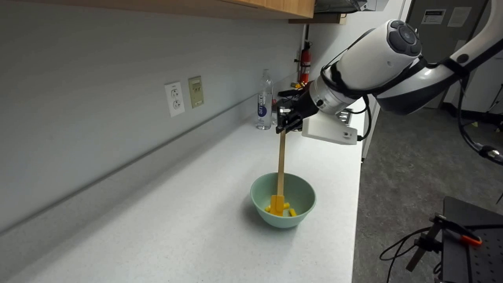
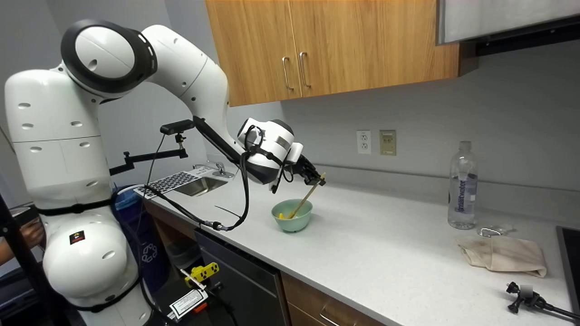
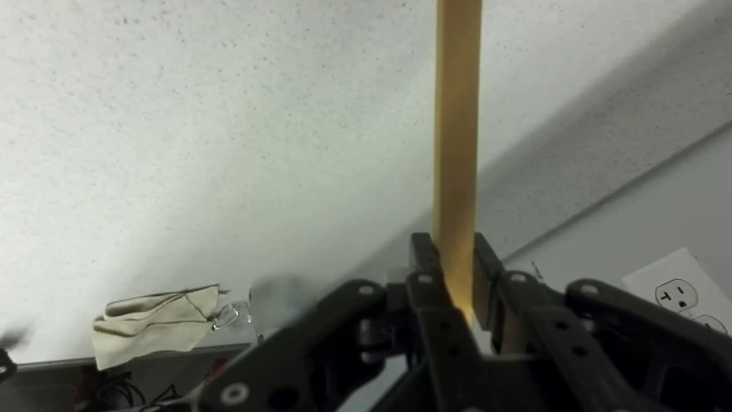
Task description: Use the wooden spoon to mix the contents of the bowl
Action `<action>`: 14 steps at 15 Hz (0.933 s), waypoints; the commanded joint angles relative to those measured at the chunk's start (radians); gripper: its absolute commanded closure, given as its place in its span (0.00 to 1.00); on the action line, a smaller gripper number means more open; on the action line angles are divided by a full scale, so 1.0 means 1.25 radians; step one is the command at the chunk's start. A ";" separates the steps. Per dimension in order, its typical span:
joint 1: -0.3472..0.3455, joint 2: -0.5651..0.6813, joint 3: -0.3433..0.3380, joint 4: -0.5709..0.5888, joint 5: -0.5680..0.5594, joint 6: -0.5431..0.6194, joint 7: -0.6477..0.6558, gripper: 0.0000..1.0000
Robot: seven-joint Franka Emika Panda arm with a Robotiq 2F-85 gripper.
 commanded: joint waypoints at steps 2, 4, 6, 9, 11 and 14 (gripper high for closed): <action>-0.007 -0.009 -0.003 0.016 0.072 0.003 -0.068 0.96; -0.005 -0.013 -0.006 0.030 0.044 -0.005 -0.060 0.96; -0.001 -0.014 -0.008 0.040 0.019 -0.014 -0.050 0.96; 0.006 -0.016 -0.007 0.055 -0.076 -0.035 -0.011 0.96; 0.008 -0.017 -0.006 0.069 -0.166 -0.051 0.022 0.96; 0.000 -0.004 -0.005 0.052 -0.168 -0.033 0.013 0.96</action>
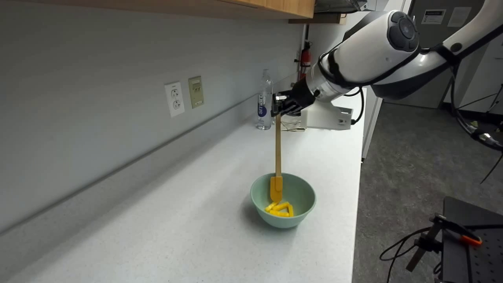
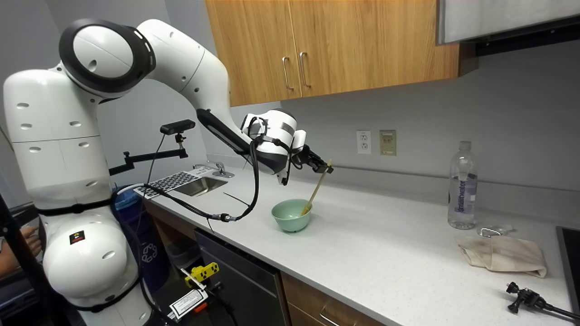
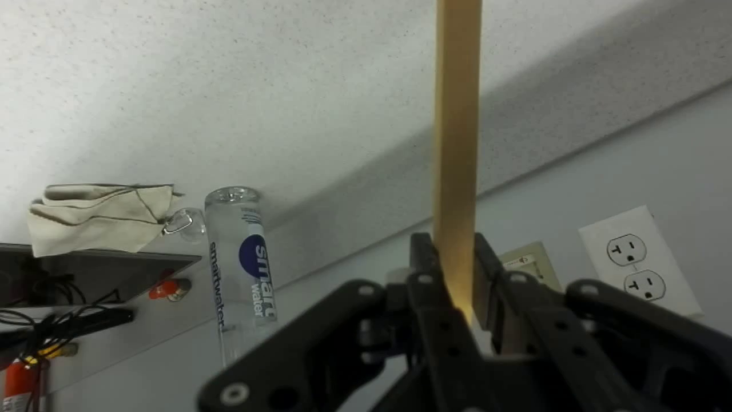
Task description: Use the wooden spoon to mix the contents of the bowl
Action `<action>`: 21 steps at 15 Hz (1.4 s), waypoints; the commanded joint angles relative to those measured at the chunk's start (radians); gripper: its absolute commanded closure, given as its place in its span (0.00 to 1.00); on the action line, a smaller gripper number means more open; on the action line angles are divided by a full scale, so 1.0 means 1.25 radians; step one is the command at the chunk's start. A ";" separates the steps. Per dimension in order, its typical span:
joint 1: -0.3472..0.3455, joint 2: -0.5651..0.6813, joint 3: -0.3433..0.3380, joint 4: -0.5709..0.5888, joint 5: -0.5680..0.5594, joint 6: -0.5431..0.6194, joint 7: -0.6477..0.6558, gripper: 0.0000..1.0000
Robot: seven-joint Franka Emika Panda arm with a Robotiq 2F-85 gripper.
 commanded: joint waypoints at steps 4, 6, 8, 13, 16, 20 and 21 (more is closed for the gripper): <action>-0.006 0.021 -0.003 -0.041 0.057 0.017 -0.026 0.96; -0.010 0.027 -0.003 -0.054 0.119 0.025 -0.056 0.96; -0.013 0.030 0.000 -0.069 0.193 0.028 -0.095 0.96; -0.022 0.040 0.018 -0.105 0.437 0.043 -0.229 0.96; -0.016 0.034 0.022 -0.092 0.488 0.027 -0.255 0.96; -0.014 0.022 0.019 -0.079 0.483 0.029 -0.254 0.96; -0.015 0.020 0.020 -0.079 0.485 0.032 -0.255 0.96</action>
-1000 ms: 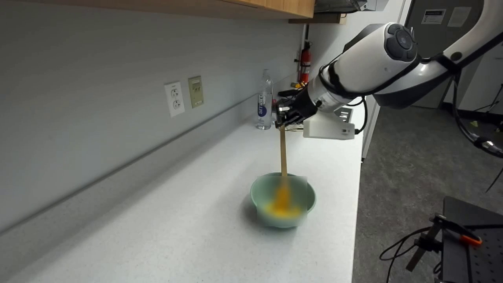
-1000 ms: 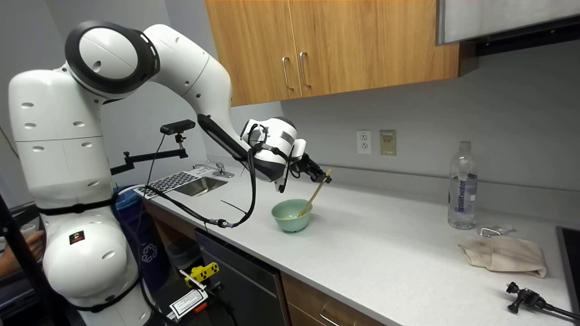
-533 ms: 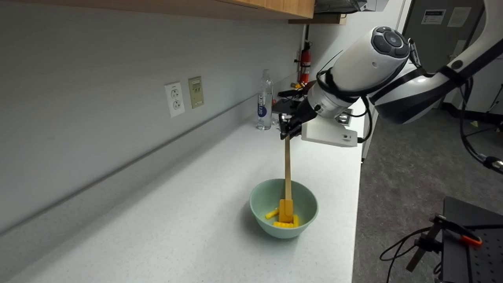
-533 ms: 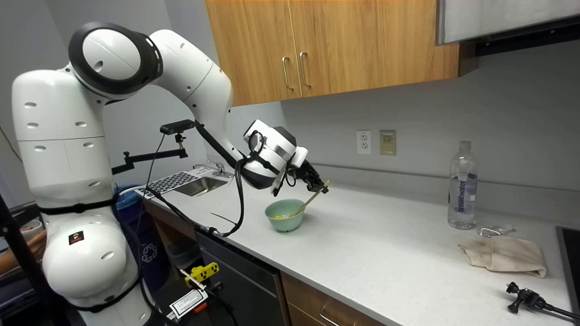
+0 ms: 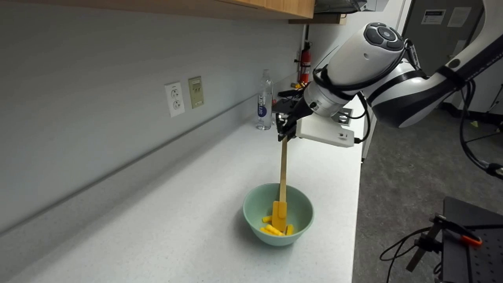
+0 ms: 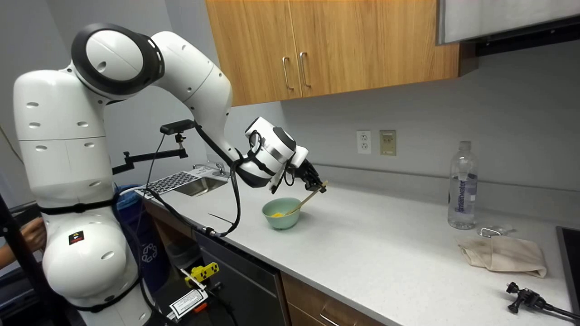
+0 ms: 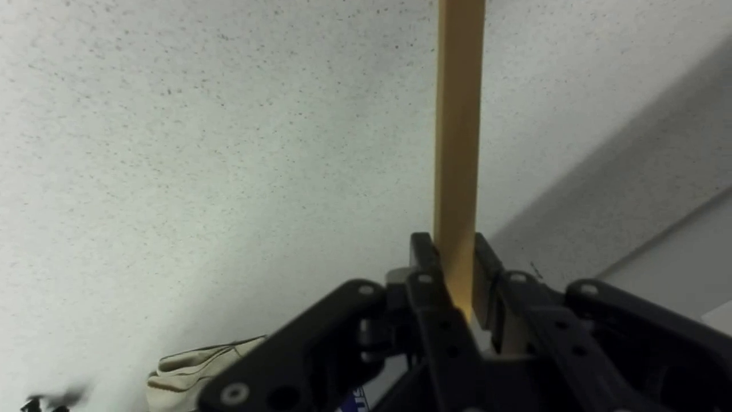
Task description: Use the wooden spoon to mix the contents of the bowl
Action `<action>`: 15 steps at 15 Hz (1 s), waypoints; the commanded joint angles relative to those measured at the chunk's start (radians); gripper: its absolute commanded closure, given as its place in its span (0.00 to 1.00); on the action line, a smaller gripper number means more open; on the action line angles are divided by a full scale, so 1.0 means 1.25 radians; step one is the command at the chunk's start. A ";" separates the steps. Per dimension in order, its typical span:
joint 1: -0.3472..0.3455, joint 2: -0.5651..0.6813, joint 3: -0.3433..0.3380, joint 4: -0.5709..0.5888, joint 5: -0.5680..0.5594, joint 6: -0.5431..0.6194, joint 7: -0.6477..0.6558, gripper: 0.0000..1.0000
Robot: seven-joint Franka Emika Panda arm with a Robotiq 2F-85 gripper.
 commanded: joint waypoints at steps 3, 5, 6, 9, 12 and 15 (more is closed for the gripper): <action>-0.011 -0.018 0.013 -0.005 0.056 0.023 -0.048 0.96; -0.015 -0.021 0.023 -0.016 0.101 0.040 -0.076 0.96; -0.015 -0.020 0.026 -0.019 0.121 0.047 -0.089 0.96; -0.015 -0.019 0.037 -0.027 0.164 0.055 -0.127 0.96; -0.003 -0.023 0.030 -0.021 0.128 0.043 -0.123 0.96; 0.009 -0.028 0.009 -0.007 0.030 0.034 -0.096 0.96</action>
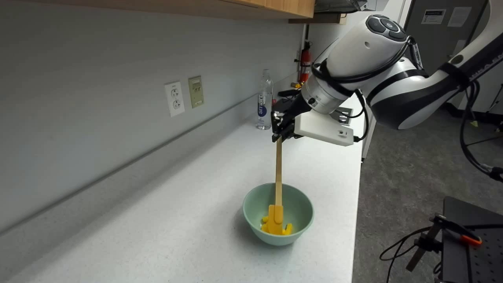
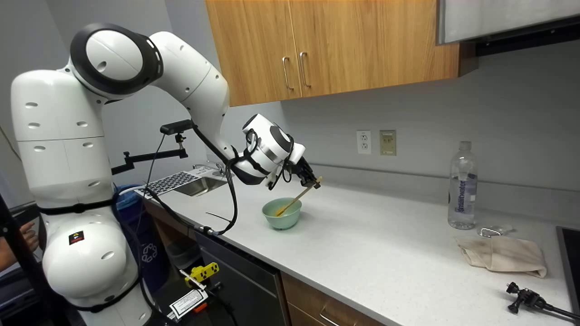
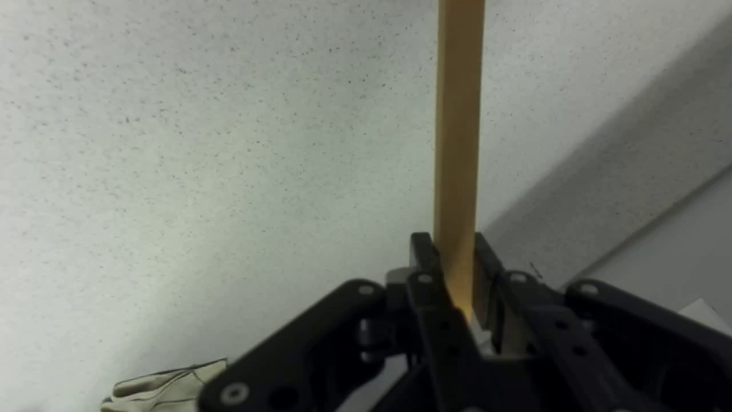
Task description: Use the wooden spoon to mix the contents of the bowl
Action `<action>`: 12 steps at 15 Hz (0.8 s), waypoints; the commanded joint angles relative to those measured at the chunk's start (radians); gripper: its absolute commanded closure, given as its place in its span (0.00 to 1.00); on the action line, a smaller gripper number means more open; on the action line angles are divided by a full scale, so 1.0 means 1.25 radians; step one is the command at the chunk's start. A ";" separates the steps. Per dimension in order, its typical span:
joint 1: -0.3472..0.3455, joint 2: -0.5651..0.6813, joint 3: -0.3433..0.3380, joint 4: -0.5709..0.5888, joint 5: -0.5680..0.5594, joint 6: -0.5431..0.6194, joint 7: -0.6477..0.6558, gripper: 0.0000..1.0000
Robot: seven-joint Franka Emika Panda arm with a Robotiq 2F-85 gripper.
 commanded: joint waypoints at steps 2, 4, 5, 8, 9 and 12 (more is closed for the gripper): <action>0.018 -0.023 -0.035 0.025 -0.186 -0.012 0.051 0.96; 0.024 -0.023 -0.044 0.051 -0.314 -0.020 0.109 0.96; 0.025 -0.024 -0.045 0.064 -0.377 -0.026 0.146 0.96; 0.024 -0.021 -0.033 0.103 -0.559 -0.053 0.276 0.96; 0.026 -0.021 -0.027 0.110 -0.609 -0.068 0.318 0.96; 0.027 -0.018 -0.012 0.119 -0.723 -0.114 0.420 0.96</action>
